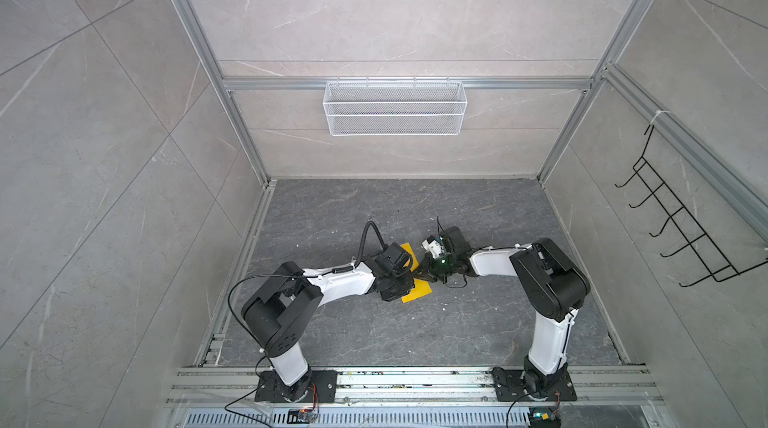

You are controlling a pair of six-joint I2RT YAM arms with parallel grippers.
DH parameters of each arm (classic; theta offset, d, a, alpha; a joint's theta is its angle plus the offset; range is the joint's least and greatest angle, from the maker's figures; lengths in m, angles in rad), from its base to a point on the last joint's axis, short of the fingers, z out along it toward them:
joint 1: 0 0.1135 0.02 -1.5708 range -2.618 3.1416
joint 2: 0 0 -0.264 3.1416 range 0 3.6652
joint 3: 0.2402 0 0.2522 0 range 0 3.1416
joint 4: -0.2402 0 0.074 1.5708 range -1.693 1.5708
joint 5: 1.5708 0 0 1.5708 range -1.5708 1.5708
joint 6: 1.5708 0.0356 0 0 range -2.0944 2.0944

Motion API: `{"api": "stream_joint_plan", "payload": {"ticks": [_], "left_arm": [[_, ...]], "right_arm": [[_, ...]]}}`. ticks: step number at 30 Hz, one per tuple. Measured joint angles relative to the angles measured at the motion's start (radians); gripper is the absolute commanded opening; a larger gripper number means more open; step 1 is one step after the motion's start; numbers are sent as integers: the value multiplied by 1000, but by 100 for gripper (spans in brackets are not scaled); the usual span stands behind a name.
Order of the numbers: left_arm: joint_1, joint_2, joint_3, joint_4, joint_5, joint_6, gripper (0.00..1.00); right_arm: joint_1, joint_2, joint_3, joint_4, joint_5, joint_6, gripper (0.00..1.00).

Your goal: Fold a paper plane with a square sheet of paper (pick it up from the middle)

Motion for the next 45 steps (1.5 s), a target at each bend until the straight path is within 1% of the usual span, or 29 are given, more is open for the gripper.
{"api": "stream_joint_plan", "payload": {"ticks": [5, 9, 15, 20, 23, 29, 37, 45], "left_arm": [[0, 19, -1, -6, -8, -1, 0], [0, 27, -7, -12, -22, -2, 0], [0, 27, -12, -7, -22, -4, 0], [4, 27, -15, -2, -20, -4, 0], [4, 27, -15, -2, -19, -3, 0], [4, 27, -15, -2, -19, -3, 0], [4, 27, -16, -1, -19, -4, 0], [5, 27, -16, 0, -18, -4, 0]], "right_arm": [[0, -2, -1, 2, 0, 0, 7], [1, -7, -1, -2, 5, -19, 7], [2, -40, -1, -48, 27, -130, 7], [8, -70, 0, -56, -19, -208, 7], [31, -71, 0, -66, -34, -237, 7], [68, -64, 6, -93, -48, -272, 7], [73, -37, 26, -141, -52, -317, 7], [73, -3, 52, -174, -53, -335, 7]]}}
